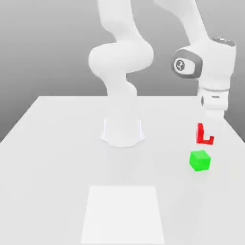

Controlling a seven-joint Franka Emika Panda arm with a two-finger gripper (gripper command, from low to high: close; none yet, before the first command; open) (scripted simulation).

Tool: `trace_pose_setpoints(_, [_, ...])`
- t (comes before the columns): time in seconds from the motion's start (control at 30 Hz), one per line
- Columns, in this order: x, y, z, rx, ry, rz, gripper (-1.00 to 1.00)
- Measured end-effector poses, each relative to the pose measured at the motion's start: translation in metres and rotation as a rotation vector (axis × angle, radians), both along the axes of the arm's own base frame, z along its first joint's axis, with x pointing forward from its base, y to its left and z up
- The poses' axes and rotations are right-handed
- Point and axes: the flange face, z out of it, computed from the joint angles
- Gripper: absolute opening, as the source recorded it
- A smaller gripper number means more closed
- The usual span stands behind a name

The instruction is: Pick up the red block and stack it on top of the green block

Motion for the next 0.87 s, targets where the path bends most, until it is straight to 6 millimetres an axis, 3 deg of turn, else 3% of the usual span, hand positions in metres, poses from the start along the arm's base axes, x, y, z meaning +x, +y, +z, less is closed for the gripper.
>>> trace_pose_setpoints(0.23, [-0.001,-0.001,-0.041,0.004,0.003,0.002,-1.00])
trace_pose_setpoints(0.27, [-0.002,-0.002,-0.046,0.006,0.006,0.001,1.00])
trace_pose_setpoints(0.5, [0.007,-0.008,-0.047,0.007,0.006,-0.033,1.00])
trace_pose_setpoints(0.6, [0.000,0.000,-0.032,0.002,-0.001,0.001,1.00])
trace_pose_setpoints(0.87, [-0.003,-0.001,0.011,0.005,0.004,0.005,1.00])
